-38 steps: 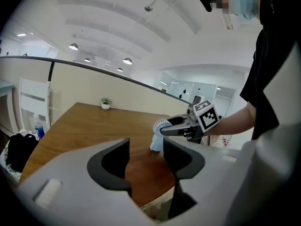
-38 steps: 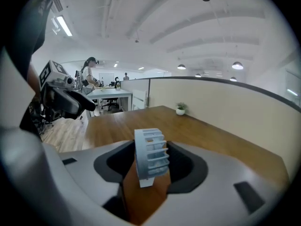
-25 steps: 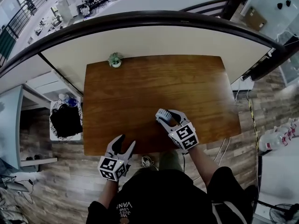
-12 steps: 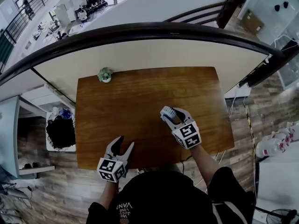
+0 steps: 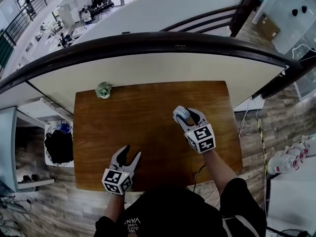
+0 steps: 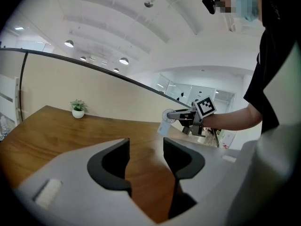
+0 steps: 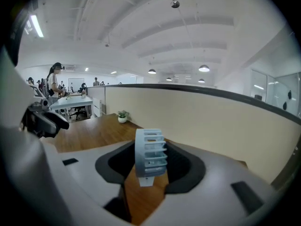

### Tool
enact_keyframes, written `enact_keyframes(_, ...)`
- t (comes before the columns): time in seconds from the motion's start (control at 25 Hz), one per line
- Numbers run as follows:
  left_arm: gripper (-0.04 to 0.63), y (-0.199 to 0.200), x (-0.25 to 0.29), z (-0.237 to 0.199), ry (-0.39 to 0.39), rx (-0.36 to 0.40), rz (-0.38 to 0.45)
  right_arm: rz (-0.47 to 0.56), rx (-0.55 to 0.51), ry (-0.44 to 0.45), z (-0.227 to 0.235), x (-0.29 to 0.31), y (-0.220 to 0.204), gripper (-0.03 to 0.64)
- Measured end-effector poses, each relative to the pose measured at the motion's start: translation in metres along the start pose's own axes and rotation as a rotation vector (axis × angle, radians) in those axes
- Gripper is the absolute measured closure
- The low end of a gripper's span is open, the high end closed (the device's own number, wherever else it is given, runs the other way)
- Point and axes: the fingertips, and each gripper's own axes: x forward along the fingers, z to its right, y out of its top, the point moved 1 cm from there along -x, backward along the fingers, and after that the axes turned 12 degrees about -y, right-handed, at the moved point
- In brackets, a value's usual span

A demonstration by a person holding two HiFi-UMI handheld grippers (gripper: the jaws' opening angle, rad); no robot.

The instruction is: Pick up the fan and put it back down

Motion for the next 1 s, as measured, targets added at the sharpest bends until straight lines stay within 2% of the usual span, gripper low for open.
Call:
enact_keyframes(0.52,0.385,0.039,0.036,-0.039,0.088,0.019,0.069,0.028,0.027,-0.069,0.074,0.087,0.027,0.428)
enact_keyframes(1.0,0.385,0.042,0.051,-0.059,0.178,0.019,0.09,0.017,0.044,-0.046,0.09,0.158,0.019,0.429)
